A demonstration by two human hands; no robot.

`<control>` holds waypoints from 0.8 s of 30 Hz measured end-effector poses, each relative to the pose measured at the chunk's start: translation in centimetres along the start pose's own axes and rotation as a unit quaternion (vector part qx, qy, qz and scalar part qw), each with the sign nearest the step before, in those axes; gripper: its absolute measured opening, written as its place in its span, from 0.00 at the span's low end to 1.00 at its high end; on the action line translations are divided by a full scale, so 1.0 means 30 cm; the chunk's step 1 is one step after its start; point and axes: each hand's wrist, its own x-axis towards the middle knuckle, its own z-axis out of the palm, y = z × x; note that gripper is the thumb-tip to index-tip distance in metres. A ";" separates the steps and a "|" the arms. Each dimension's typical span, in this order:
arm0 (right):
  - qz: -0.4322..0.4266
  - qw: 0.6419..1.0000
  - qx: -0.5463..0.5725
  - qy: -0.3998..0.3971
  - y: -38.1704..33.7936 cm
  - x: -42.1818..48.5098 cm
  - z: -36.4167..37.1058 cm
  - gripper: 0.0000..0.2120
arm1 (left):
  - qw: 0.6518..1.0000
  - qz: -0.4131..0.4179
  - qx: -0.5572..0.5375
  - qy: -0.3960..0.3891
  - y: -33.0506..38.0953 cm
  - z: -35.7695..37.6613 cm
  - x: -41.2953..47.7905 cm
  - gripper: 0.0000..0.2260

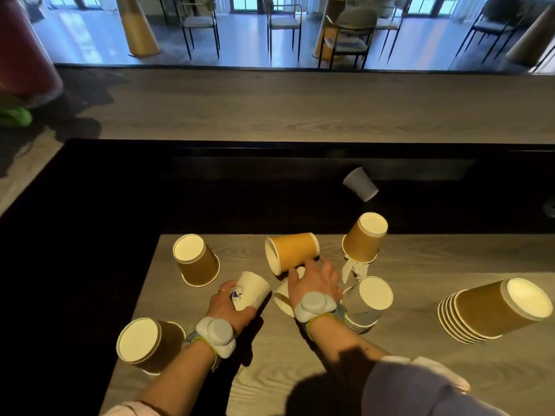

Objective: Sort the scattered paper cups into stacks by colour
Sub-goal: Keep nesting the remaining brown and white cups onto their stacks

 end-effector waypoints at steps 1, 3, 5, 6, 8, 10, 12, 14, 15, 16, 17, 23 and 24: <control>0.019 0.999 0.027 -0.027 0.000 0.000 -0.007 0.22 | 1.000 0.003 -0.001 0.003 -0.006 -0.007 -0.021 0.35; 0.037 0.992 0.053 -0.108 0.004 0.025 -0.014 0.26 | 1.000 0.002 0.007 -0.003 -0.012 0.002 -0.031 0.36; 0.032 0.986 0.036 -0.158 0.007 0.019 -0.001 0.30 | 1.000 -0.004 0.014 -0.015 -0.015 0.000 -0.056 0.35; 0.031 0.986 0.026 -0.163 0.009 0.007 0.008 0.31 | 1.000 -0.004 0.017 -0.021 -0.015 -0.001 -0.064 0.36; 0.035 0.986 0.023 -0.164 0.026 -0.018 0.033 0.35 | 1.000 -0.006 0.014 -0.025 -0.019 0.001 -0.079 0.38; 0.027 0.985 0.049 -0.163 0.039 -0.047 0.049 0.40 | 1.000 -0.005 0.011 -0.027 -0.025 0.004 -0.090 0.37; -0.007 0.983 0.112 -0.143 0.044 -0.074 0.035 0.41 | 1.000 -0.002 -0.002 -0.024 -0.013 0.007 -0.105 0.33; -0.060 0.976 0.185 -0.095 0.029 -0.096 -0.015 0.40 | 0.999 0.003 -0.049 -0.009 0.018 0.003 -0.115 0.29; -0.087 0.968 0.224 -0.067 0.017 -0.107 -0.054 0.40 | 0.997 0.010 -0.075 0.000 0.043 -0.001 -0.120 0.30; -0.115 0.956 0.268 -0.041 0.011 -0.119 -0.100 0.40 | 0.995 0.019 -0.093 0.010 0.074 -0.003 -0.129 0.30; -0.148 0.938 0.312 -0.014 0.011 -0.133 -0.157 0.39 | 0.994 0.028 -0.104 0.019 0.107 -0.005 -0.140 0.30; -0.244 0.846 0.450 0.149 0.194 -0.137 -0.509 0.38 | 0.978 0.130 -0.139 0.088 0.301 0.012 -0.206 0.19; -0.237 0.843 0.447 0.182 0.275 -0.119 -0.563 0.38 | 0.974 0.155 -0.141 0.088 0.359 0.044 -0.234 0.18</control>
